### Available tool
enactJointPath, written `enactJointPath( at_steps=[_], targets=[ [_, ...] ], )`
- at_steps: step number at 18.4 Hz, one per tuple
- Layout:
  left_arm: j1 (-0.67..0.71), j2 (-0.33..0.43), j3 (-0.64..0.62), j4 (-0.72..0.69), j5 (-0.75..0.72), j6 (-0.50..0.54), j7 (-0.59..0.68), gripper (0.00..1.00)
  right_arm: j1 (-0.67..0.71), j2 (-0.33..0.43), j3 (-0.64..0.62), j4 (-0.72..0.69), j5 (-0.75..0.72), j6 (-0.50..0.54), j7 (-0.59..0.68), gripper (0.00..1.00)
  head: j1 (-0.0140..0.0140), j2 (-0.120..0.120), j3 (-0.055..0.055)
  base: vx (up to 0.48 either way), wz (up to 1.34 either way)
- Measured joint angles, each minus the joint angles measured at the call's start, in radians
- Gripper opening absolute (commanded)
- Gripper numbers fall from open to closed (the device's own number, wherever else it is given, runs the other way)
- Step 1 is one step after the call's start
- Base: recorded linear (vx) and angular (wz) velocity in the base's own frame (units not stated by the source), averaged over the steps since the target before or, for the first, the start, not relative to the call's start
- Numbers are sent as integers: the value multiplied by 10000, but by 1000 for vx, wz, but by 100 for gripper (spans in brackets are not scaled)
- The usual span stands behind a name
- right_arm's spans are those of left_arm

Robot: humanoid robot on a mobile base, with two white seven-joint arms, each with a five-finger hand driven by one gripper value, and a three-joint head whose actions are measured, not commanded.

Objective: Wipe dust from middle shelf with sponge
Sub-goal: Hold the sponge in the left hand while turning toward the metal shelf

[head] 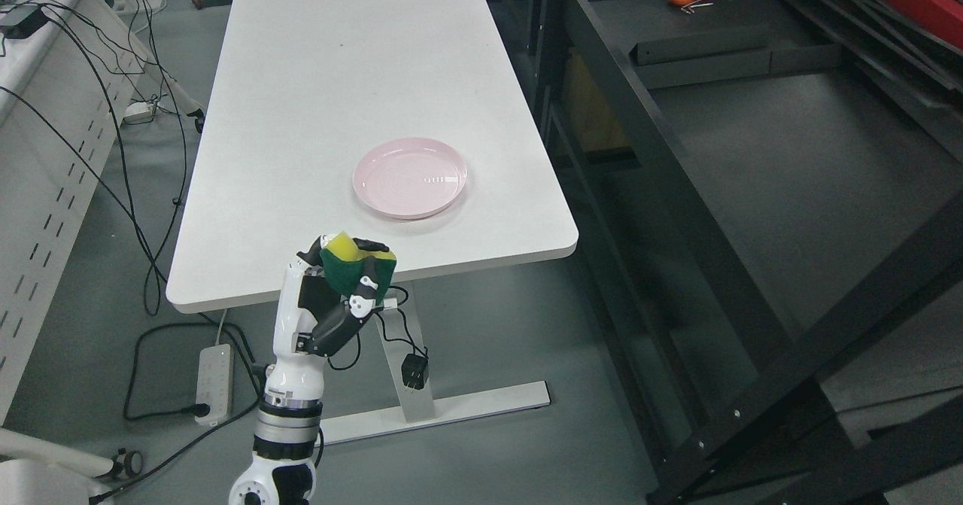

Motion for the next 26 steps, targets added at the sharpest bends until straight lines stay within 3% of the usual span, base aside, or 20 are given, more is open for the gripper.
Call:
enactJointPath(
  at_steps=[11, 26],
  targets=[
    [185, -20, -180, -38, 8, -16, 2, 5, 1, 0, 2, 0, 0, 0, 0, 100, 0, 0, 0, -237, -205],
    [332, -29, -632, -50, -11, 17, -38, 5, 2, 0, 0, 0, 0, 0, 1, 100, 0, 0, 0, -120, -738]
  ],
)
